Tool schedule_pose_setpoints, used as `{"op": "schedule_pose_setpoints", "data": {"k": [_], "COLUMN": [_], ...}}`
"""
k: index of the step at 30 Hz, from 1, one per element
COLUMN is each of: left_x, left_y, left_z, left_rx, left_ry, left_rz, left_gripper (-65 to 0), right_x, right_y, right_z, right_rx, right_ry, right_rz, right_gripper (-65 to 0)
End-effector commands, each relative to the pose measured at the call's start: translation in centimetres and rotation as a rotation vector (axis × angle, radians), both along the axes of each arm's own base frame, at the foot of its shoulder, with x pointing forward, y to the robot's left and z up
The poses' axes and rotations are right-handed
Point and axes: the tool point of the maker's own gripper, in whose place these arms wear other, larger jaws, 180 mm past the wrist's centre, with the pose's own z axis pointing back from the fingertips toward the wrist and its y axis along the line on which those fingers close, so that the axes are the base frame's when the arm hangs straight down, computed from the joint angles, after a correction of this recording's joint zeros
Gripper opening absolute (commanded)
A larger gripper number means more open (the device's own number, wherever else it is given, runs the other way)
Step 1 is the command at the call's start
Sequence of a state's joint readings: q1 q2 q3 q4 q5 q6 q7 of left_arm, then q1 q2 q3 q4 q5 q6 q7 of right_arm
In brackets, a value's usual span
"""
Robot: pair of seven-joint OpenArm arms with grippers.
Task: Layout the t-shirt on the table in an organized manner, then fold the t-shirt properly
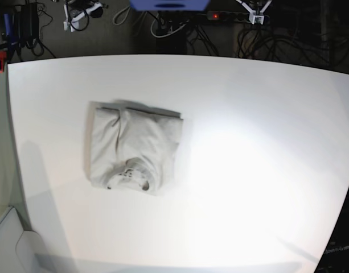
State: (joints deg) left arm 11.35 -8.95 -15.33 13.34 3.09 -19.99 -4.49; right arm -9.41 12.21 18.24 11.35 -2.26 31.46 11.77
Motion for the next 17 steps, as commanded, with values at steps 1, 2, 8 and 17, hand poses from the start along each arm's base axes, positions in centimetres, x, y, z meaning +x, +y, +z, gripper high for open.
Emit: {"op": "schedule_pose_setpoints", "data": {"k": [1,2,8,17], "left_x": [0.6,1.0,2.3,1.7], "left_y": [0.7,0.5,2.1,1.1], "left_z": [0.0,-0.2,-0.7,-1.1], "left_rx": [0.009,0.006,0.134,0.231], "left_ry": [-0.012,-0.008,0.020,0.046], "left_rz": [0.009,0.015,0.018,-0.109], "left_gripper": [-64.9,-64.8,-64.8,-64.8], "right_x": [-0.4,-1.0,-1.4,-1.7], "right_y": [-1.6,-2.4,-4.1,-2.0], "right_z": [-0.3,-0.6,-0.9,-1.2], "right_rx": [-0.097,-0.180,-0.481,-0.473], "right_ry": [0.007,0.025,0.038,0.040], "right_rz": [0.028,0.073,0.220,0.224], "right_gripper": [-65.0,-65.0,-65.0,-65.0]}}
